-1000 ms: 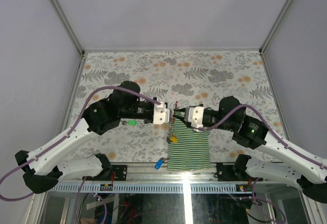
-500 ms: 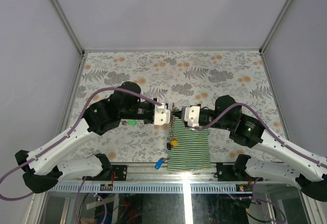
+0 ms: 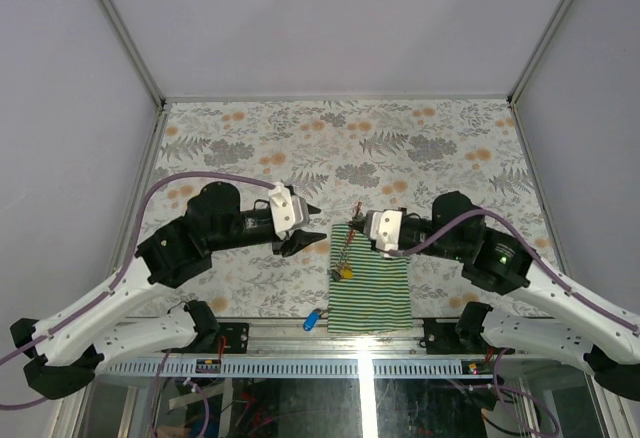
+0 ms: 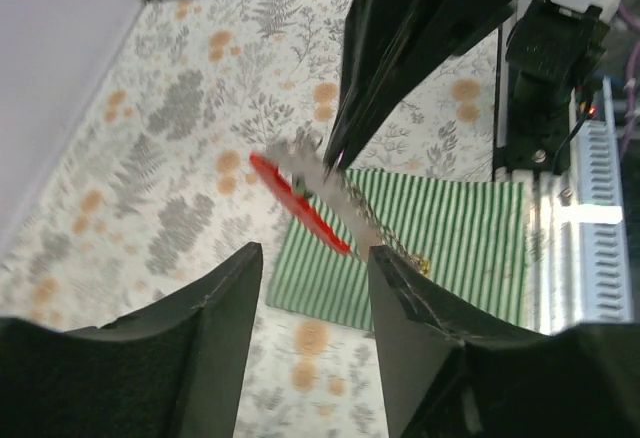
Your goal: Put the keys on the keyring
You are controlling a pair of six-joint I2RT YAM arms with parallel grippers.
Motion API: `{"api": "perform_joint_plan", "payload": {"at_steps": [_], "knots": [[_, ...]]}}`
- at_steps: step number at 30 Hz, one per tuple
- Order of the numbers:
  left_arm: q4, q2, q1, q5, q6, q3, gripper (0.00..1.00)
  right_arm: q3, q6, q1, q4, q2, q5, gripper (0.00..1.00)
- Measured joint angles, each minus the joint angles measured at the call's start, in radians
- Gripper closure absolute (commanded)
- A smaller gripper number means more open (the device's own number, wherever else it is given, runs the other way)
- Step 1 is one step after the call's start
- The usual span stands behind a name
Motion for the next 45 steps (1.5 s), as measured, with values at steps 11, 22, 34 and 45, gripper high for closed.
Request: {"api": "perform_joint_plan", "payload": {"at_steps": [11, 22, 34, 45], "knots": [[0.040, -0.028, 0.000, -0.233, -0.600, -0.157, 0.63, -0.008, 0.042, 0.000, -0.101, -0.175, 0.058, 1.00], [-0.115, 0.084, -0.106, -0.410, -1.073, -0.316, 0.58, -0.008, 0.081, 0.000, -0.159, -0.232, 0.080, 1.00], [-0.254, 0.342, -0.539, -0.690, -1.421, -0.320, 0.49, -0.024, 0.093, 0.000, -0.160, -0.258, 0.080, 1.00], [-0.290, 0.490, -0.576, -0.791, -1.462, -0.275, 0.50, -0.035, 0.110, 0.000, -0.160, -0.275, 0.080, 1.00]]}}
